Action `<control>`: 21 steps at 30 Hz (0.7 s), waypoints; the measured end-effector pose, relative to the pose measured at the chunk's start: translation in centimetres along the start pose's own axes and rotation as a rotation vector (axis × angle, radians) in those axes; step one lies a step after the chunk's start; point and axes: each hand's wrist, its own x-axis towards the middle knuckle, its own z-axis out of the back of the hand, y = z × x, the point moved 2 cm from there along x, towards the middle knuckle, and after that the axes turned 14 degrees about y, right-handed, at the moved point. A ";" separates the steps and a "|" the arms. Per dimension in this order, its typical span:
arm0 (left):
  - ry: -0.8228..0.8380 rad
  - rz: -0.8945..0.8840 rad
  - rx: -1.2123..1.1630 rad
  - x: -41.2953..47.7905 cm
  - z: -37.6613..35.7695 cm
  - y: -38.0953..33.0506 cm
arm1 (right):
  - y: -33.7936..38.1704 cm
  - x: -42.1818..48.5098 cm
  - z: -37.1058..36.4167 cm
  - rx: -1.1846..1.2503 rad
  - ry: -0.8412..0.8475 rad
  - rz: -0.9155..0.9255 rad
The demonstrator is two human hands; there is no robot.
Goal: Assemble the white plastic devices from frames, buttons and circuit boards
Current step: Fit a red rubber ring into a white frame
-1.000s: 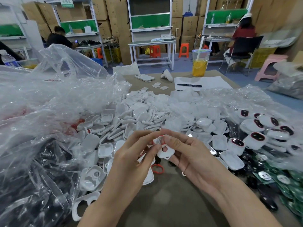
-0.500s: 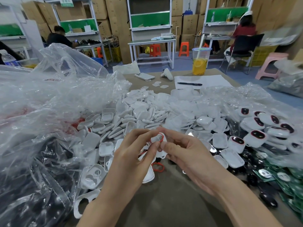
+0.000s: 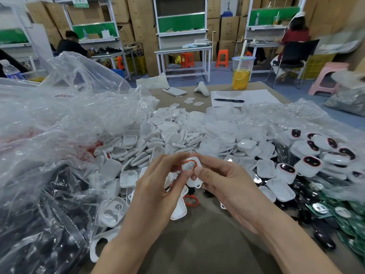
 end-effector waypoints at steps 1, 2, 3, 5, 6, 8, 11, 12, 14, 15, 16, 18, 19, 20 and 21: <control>-0.005 0.001 -0.007 0.0 0.0 0.0 | 0.0 0.0 -0.1 -0.006 0.000 -0.001; -0.009 0.001 -0.014 0.0 0.0 -0.1 | 0.1 0.0 -0.1 -0.012 0.004 0.000; -0.015 0.001 -0.019 0.0 0.0 -0.2 | 0.2 -0.1 -0.2 -0.011 0.012 0.000; -0.029 -0.001 -0.036 0.0 0.0 -0.3 | 0.3 -0.1 -0.2 0.019 0.033 0.001; -0.033 -0.001 -0.051 0.0 -0.1 -0.3 | 0.3 -0.2 -0.1 0.047 0.041 0.001; -0.040 -0.002 -0.069 -0.1 -0.1 -0.3 | 0.3 -0.2 0.0 0.103 0.051 0.000; -0.055 0.031 -0.109 -0.1 -0.3 -0.4 | 0.1 -0.2 0.2 0.117 0.056 -0.007; -0.060 0.046 -0.120 0.0 -0.4 -0.4 | 0.1 -0.2 0.3 0.115 0.057 -0.009; -0.065 0.068 -0.105 0.0 -0.5 -0.4 | 0.1 -0.2 0.3 0.142 0.060 -0.003; -0.066 0.081 -0.102 0.0 -0.5 -0.4 | 0.1 -0.1 0.3 0.158 0.063 -0.001; -0.062 0.095 -0.108 0.1 -0.4 -0.3 | 0.1 -0.1 0.3 0.168 0.063 0.000; -0.039 0.110 -0.115 0.2 -0.4 -0.1 | 0.0 0.0 0.3 0.178 0.053 0.004; -0.028 0.116 -0.126 0.2 -0.3 -0.1 | -0.1 0.1 0.2 0.185 0.047 0.007; -0.021 0.123 -0.165 0.2 -0.2 0.0 | 0.0 0.1 0.2 0.200 0.047 0.016; -0.022 0.125 -0.213 0.3 -0.1 0.1 | 0.0 0.1 0.1 0.224 0.049 0.029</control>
